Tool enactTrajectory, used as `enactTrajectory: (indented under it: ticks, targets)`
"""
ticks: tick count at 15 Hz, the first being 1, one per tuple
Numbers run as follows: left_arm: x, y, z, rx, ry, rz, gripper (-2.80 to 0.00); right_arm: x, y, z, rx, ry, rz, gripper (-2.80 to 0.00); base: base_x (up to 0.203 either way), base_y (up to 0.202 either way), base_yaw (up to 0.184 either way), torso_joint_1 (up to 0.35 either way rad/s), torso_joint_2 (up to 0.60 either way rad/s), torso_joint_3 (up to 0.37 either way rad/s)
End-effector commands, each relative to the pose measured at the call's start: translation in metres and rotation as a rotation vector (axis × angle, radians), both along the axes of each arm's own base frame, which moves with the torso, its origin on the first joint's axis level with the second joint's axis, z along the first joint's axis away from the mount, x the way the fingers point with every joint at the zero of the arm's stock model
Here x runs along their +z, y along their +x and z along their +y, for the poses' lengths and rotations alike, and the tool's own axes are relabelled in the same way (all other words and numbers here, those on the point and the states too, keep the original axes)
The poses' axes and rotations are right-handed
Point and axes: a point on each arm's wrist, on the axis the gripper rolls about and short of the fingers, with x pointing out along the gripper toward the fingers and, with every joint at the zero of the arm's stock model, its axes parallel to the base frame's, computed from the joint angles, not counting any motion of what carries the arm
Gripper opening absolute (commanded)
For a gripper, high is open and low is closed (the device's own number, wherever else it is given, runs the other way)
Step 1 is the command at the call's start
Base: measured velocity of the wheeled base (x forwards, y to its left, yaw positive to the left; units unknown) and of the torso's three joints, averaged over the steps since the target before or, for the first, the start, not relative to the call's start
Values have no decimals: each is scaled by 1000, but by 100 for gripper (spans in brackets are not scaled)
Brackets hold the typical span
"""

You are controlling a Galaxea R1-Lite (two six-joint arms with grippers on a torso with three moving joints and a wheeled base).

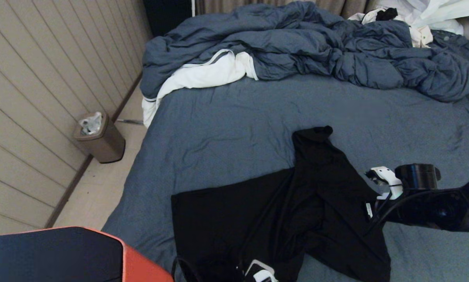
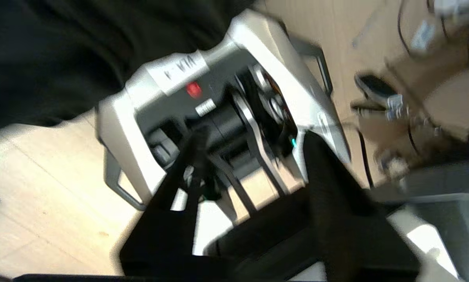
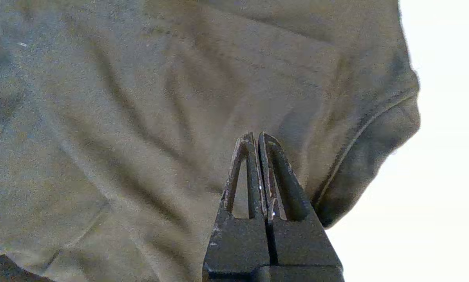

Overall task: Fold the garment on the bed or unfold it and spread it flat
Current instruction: Unford the black T-shirt

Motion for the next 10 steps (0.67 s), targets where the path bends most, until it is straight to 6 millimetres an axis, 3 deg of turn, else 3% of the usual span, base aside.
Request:
enactTrajectory:
  ticks: [1, 3, 5, 7, 10]
  targets:
    - [15, 0, 3, 27, -30, -53, 0, 0, 1, 0, 3, -1, -2, -280, 0, 0, 0, 0, 0, 0]
    - [34, 10, 9, 73, -66, -109, 0, 0, 0, 0, 2, -1, -3, -280, 0, 0, 0, 0, 0, 0]
    - [49, 51, 30, 201, -91, -150, 0, 0, 0, 0, 2, -1, -2, -280, 0, 0, 0, 0, 0, 0]
    - [57, 100, 63, 352, -100, -179, 0, 0, 0, 0, 2, -1, -5, -280, 0, 0, 0, 0, 0, 0]
    - [54, 166, 125, 545, -112, -190, 0, 0, 0, 0, 2, -1, -5, -280, 0, 0, 0, 0, 0, 0]
